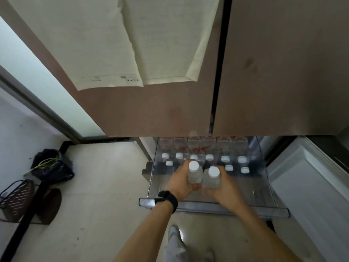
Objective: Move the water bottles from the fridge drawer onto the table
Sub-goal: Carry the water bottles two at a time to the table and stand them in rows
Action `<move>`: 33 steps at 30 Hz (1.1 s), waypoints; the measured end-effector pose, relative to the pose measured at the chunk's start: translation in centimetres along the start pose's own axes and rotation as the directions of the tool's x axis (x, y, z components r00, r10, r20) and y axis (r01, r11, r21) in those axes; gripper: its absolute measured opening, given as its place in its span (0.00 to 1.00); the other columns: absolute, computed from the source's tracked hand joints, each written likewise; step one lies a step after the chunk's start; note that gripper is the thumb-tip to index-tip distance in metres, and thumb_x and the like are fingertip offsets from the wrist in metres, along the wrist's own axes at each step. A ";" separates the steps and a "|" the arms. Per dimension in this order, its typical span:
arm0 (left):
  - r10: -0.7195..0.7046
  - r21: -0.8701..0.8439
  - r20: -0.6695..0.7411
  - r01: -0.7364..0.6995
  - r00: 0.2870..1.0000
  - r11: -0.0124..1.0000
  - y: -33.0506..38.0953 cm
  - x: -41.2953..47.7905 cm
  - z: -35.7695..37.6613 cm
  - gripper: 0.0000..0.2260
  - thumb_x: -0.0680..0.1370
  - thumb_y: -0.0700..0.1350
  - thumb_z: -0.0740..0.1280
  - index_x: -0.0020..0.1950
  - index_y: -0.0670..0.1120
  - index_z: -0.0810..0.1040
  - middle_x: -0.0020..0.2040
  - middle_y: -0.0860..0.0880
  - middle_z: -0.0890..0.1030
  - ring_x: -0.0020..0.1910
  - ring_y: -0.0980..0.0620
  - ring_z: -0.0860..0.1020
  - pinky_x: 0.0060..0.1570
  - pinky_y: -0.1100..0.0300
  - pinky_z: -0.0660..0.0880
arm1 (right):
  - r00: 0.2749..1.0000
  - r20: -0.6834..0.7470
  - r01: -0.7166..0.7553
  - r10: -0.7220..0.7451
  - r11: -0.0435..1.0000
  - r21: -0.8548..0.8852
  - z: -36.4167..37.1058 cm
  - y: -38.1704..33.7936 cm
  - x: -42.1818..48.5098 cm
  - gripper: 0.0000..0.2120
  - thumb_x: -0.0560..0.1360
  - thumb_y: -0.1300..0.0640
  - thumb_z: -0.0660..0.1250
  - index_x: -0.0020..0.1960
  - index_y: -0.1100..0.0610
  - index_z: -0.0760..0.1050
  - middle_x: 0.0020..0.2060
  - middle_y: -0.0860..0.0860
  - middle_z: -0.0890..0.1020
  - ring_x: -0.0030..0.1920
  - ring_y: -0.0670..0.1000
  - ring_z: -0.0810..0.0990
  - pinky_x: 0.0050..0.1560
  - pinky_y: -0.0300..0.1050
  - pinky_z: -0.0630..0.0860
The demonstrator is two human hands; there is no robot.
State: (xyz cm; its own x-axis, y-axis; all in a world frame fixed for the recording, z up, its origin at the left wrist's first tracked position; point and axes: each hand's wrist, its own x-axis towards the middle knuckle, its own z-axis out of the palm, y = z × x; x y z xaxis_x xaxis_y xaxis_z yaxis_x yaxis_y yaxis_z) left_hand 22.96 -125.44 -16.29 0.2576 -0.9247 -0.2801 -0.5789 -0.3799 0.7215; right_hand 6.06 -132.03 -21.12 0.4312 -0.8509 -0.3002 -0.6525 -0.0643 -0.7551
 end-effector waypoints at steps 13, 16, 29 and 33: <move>-0.065 -0.329 -0.292 -0.036 0.954 0.944 0.8 -4.4 -5.0 0.29 0.69 0.46 0.81 0.65 0.54 0.71 0.57 0.56 0.80 0.57 0.59 0.78 0.59 0.59 0.77 | 0.976 -0.218 0.036 -0.002 0.987 0.155 -3.6 -5.5 -4.2 0.27 0.63 0.50 0.81 0.58 0.49 0.74 0.45 0.41 0.81 0.45 0.43 0.80 0.42 0.39 0.74; -0.042 -0.351 -0.421 -0.119 0.906 0.929 0.4 -9.0 -9.5 0.27 0.70 0.44 0.80 0.63 0.55 0.71 0.56 0.62 0.77 0.53 0.73 0.75 0.49 0.76 0.73 | 0.972 -0.213 0.139 -0.100 0.974 0.177 -3.5 -9.7 -5.8 0.29 0.63 0.50 0.82 0.58 0.45 0.71 0.47 0.39 0.79 0.49 0.46 0.79 0.49 0.45 0.76; -0.331 -0.334 -0.791 0.089 0.515 0.938 -15.8 -46.8 -17.8 0.30 0.68 0.50 0.81 0.64 0.60 0.70 0.57 0.61 0.77 0.55 0.61 0.76 0.54 0.57 0.76 | 0.721 0.324 0.591 -0.612 0.788 0.173 17.4 -27.8 -26.8 0.30 0.63 0.45 0.81 0.59 0.44 0.70 0.50 0.40 0.77 0.48 0.41 0.76 0.44 0.41 0.74; -0.444 -0.404 -0.828 0.185 0.342 0.896 -20.1 -61.8 -15.8 0.30 0.67 0.50 0.81 0.64 0.60 0.70 0.56 0.60 0.78 0.55 0.58 0.76 0.54 0.59 0.74 | 0.576 0.506 0.622 -0.642 0.746 0.239 26.2 -29.7 -38.0 0.27 0.63 0.49 0.82 0.56 0.46 0.71 0.47 0.41 0.79 0.48 0.40 0.77 0.39 0.34 0.71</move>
State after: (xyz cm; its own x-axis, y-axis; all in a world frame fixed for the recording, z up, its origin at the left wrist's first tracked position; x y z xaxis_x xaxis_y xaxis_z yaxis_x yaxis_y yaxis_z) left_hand 30.93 -60.29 -3.46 0.9859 -0.1281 0.1080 -0.1584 -0.5017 0.8504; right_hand 25.39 -84.17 -2.58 0.9826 -0.1848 0.0174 -0.0693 -0.4520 -0.8893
